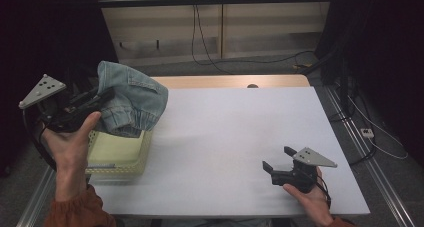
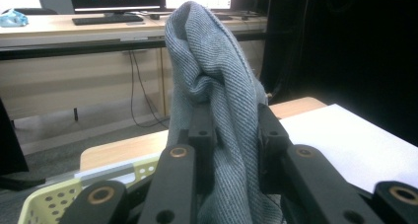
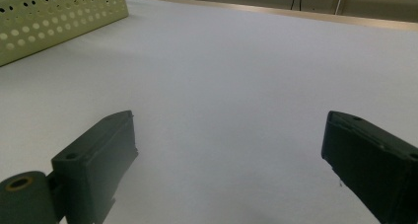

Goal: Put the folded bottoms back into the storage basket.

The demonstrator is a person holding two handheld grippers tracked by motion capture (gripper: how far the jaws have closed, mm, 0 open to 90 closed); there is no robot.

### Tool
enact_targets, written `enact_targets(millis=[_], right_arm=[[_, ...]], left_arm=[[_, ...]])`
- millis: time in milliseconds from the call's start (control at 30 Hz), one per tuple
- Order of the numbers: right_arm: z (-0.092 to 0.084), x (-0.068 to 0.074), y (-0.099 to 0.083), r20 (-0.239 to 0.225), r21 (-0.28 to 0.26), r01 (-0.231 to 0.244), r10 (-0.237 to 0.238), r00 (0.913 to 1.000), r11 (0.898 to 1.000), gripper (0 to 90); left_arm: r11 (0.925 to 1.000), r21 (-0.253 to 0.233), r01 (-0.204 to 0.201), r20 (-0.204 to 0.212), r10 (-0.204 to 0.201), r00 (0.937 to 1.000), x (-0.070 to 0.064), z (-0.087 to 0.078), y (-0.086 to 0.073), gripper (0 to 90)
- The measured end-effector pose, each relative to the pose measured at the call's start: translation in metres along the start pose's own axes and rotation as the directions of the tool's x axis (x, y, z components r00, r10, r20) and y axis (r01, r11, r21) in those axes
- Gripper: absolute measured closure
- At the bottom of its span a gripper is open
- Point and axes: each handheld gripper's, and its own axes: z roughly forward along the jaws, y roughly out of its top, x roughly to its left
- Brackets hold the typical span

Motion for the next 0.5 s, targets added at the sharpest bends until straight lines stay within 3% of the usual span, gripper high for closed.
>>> enact_targets(millis=[500], right_arm=[[-0.001,0.0,0.0,-0.004,0.0,0.002,-0.002,1.0,1.0,6.5]], left_arm=[[0.9991,0.022,0.035,-0.039,-0.034,0.9987,0.015,-0.004,-0.007,74.4]])
